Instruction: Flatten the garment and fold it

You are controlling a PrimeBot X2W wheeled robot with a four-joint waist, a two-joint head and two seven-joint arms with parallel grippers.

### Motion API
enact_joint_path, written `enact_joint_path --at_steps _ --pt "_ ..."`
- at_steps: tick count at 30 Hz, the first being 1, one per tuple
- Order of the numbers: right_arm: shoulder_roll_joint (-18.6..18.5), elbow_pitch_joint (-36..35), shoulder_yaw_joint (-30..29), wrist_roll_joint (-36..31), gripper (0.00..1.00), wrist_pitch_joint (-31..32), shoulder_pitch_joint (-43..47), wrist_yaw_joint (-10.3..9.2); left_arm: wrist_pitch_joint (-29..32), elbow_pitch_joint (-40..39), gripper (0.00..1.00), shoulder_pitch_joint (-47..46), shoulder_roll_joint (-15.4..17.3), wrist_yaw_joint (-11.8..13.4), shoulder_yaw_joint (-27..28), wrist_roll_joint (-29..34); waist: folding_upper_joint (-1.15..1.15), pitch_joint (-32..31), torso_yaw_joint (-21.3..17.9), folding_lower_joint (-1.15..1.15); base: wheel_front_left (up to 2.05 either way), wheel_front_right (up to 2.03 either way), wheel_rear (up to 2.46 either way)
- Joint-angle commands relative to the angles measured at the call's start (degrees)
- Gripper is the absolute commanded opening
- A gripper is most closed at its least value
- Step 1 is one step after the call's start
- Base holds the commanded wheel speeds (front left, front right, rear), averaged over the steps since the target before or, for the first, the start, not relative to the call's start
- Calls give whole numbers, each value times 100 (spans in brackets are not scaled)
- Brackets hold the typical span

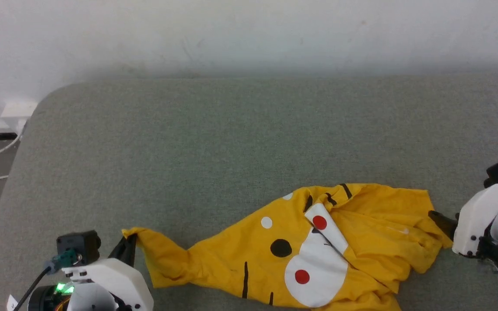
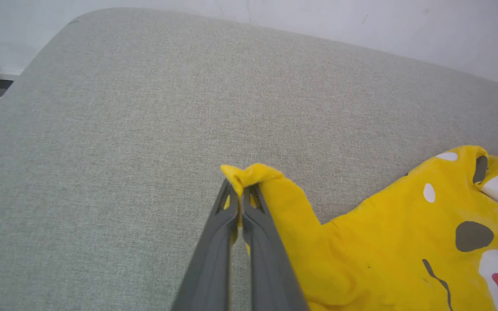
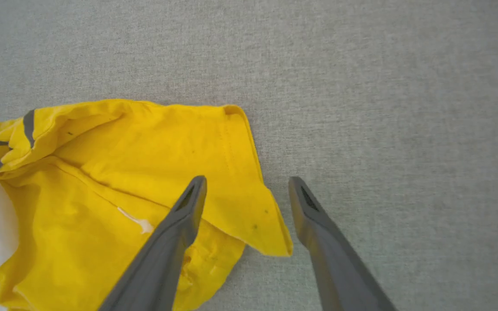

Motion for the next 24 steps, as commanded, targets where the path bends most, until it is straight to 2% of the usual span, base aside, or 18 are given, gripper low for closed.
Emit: enact_joint_path --at_steps 1,8,9,10,11,12,15,18,24 --pt "-45 199 84 97 100 149 -221 -5 -35 -87 0 -114 -6 49 -17 85 0 266 111 -1 0 0 0" --pt "-61 1231 316 228 100 1212 -573 -5 -9 -160 0 -262 -42 78 -84 140 0 509 212 -1 0 0 0" --pt "-34 1362 314 239 49 1387 -581 -5 -5 -153 0 -265 -47 82 -86 135 0 518 214 -1 0 0 0" --pt "-7 1474 307 244 41 1537 -597 -5 -6 -148 0 -268 -50 83 -89 132 0 522 216 -1 0 0 0" --pt "15 1566 314 240 12 1666 -608 -5 -1 -141 0 -272 -54 80 -97 127 0 522 218 -1 0 0 0" --pt "47 1639 305 256 0 1768 -625 -5 6 -129 0 -277 -59 78 -104 121 0 516 215 -1 0 0 0" --pt "96 1701 358 281 0 1898 -701 -5 34 -69 0 -289 -61 71 -104 86 0 446 174 -1 0 0 0" --pt "-3 1550 528 246 0 1694 -813 -5 41 15 0 -325 -23 55 -64 58 0 287 114 -1 0 0 0" --pt "-494 1090 826 138 0 480 -1213 -5 4 191 0 -722 197 -40 155 61 0 -220 21 -1 0 0 0"
